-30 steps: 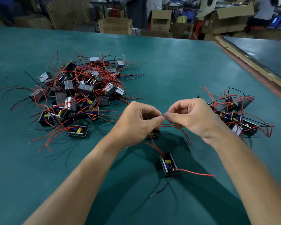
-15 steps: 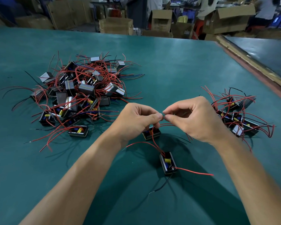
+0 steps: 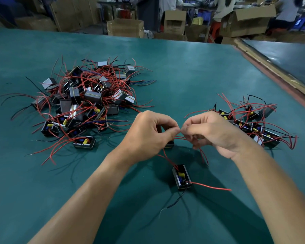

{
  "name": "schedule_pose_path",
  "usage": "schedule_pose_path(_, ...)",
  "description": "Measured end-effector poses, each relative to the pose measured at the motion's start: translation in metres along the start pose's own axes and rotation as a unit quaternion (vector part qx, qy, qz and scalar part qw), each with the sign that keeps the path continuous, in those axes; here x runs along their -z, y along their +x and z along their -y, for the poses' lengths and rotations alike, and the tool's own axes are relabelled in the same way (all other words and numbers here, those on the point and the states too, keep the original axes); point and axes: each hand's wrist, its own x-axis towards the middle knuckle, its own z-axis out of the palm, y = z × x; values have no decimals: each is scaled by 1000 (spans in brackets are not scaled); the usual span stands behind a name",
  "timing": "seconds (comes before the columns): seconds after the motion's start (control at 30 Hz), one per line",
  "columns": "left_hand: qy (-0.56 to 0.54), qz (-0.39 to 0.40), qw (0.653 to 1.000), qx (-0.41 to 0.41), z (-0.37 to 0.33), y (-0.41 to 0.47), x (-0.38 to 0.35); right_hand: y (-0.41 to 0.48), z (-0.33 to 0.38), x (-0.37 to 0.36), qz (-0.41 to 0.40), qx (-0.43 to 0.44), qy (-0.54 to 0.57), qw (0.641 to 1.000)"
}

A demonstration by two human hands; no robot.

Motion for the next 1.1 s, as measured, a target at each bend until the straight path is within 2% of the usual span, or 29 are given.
schedule_pose_path(0.1,-80,0,996,48,1,3,2,1,-4,0,-41,98,-43,993)
schedule_pose_path(0.2,-137,5,986,97,-1,3,2,4,-8,0,-81,196,-117,970)
schedule_pose_path(0.3,-205,16,967,150,-3,4,3,4,-11,-1,-93,251,-156,951)
schedule_pose_path(0.47,-258,42,942,208,-2,7,8,5,-11,-3,-111,263,-176,942)
schedule_pose_path(0.83,-287,69,927,231,1,8,9,4,-9,-1,-116,256,-195,940)
schedule_pose_path(0.97,-262,60,940,212,2,7,8,3,-9,-2,-118,245,-198,942)
schedule_pose_path(1.1,-205,34,968,143,1,3,4,0,-5,-2,-97,208,-152,961)
